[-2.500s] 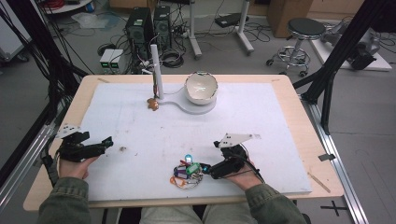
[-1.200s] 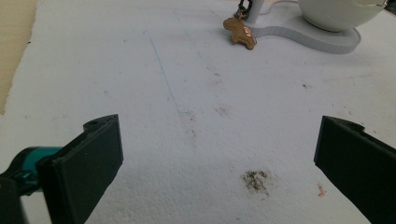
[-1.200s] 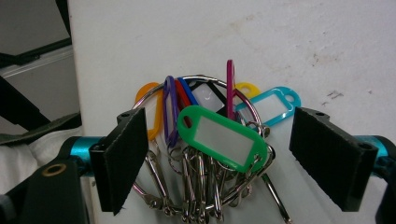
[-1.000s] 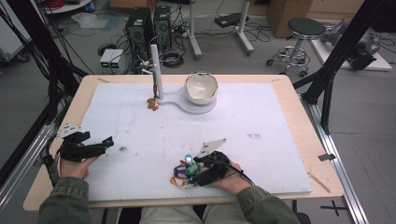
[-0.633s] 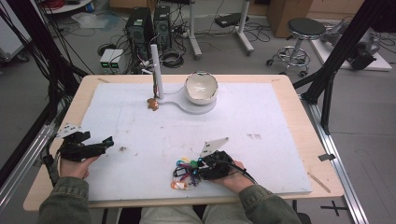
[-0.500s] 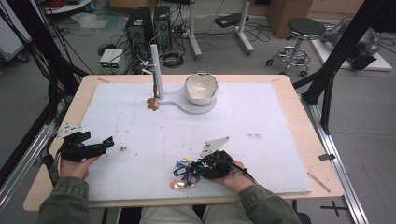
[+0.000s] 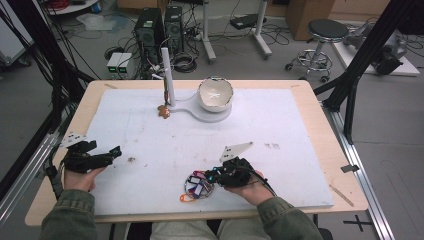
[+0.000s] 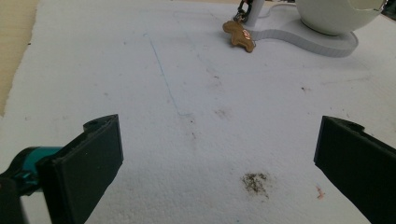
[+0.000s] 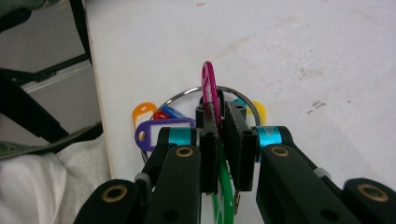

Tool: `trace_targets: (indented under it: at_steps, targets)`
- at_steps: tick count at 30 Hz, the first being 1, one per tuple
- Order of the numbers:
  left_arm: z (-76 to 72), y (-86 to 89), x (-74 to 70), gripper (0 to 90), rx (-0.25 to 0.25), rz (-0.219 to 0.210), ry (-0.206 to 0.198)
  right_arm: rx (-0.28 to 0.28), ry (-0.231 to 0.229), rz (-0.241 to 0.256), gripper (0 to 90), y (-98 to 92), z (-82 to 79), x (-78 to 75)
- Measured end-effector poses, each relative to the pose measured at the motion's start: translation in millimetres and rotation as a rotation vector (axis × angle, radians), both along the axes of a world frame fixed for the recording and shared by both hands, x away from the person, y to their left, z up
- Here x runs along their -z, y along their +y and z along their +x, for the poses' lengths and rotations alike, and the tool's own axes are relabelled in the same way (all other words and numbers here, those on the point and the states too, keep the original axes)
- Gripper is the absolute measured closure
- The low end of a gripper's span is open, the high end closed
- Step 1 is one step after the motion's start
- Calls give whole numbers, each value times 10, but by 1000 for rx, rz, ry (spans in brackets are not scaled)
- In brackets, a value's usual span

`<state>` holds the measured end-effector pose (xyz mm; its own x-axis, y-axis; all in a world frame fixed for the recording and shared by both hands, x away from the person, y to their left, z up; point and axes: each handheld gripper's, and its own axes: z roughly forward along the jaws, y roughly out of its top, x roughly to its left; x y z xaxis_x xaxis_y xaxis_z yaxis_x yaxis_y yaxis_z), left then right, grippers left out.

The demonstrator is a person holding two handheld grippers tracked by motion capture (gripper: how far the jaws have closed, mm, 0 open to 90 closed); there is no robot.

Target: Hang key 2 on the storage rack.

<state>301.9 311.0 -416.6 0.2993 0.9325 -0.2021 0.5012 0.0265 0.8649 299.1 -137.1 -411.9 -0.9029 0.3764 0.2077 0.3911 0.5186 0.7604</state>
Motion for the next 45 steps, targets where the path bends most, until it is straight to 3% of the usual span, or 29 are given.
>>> trace_targets:
  at_steps: [11,16,22,32,45]
  targets:
    - [-23,3,-11,17,-6,-2,-3,66,-17,91,845,-41,22,-150]
    - [-25,1,-10,17,-6,-5,-8,83,-1,120,845,-91,61,-181]
    - [-37,6,-22,17,-12,-8,-25,95,4,141,845,-93,110,-252]
    - [-57,22,-24,17,-7,-12,-34,143,-22,137,845,-46,171,-578]
    - [-43,37,-17,17,-12,-17,-35,163,-28,169,845,116,420,-786]
